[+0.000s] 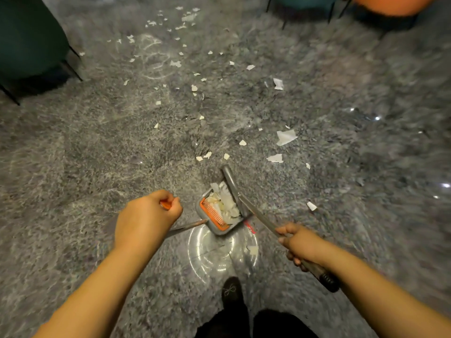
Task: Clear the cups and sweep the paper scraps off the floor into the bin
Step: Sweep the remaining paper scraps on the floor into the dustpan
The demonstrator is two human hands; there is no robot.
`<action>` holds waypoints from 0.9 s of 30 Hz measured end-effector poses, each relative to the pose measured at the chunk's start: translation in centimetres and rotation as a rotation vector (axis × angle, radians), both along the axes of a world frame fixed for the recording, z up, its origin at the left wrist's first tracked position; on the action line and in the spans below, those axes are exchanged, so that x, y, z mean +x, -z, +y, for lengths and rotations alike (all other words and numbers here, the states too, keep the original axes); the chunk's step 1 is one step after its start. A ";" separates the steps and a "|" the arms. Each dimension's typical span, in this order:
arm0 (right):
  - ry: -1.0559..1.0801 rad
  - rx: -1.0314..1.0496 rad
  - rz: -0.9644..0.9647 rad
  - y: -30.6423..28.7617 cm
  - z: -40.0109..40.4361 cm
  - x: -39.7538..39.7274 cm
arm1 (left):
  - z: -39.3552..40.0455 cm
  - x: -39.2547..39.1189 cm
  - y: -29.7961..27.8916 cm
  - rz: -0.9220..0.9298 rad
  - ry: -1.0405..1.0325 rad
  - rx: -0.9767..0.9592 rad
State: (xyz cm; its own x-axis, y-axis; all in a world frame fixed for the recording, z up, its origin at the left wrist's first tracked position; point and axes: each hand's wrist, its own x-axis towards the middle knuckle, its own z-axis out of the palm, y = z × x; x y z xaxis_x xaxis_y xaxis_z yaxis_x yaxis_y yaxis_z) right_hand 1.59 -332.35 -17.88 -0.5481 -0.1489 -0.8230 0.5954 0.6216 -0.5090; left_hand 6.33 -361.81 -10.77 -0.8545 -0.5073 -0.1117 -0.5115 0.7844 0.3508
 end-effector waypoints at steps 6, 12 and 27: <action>0.164 -0.013 -0.004 -1.0 5.9 4.9 | 6.4 1.5 -1.1 0.028 0.105 0.025; 0.322 -0.018 0.006 -1.5 12.7 12.0 | 13.2 3.9 -2.1 0.030 0.250 0.031; 0.899 0.025 0.022 -2.9 20.4 33.4 | 28.3 8.8 -4.2 -0.034 0.895 0.056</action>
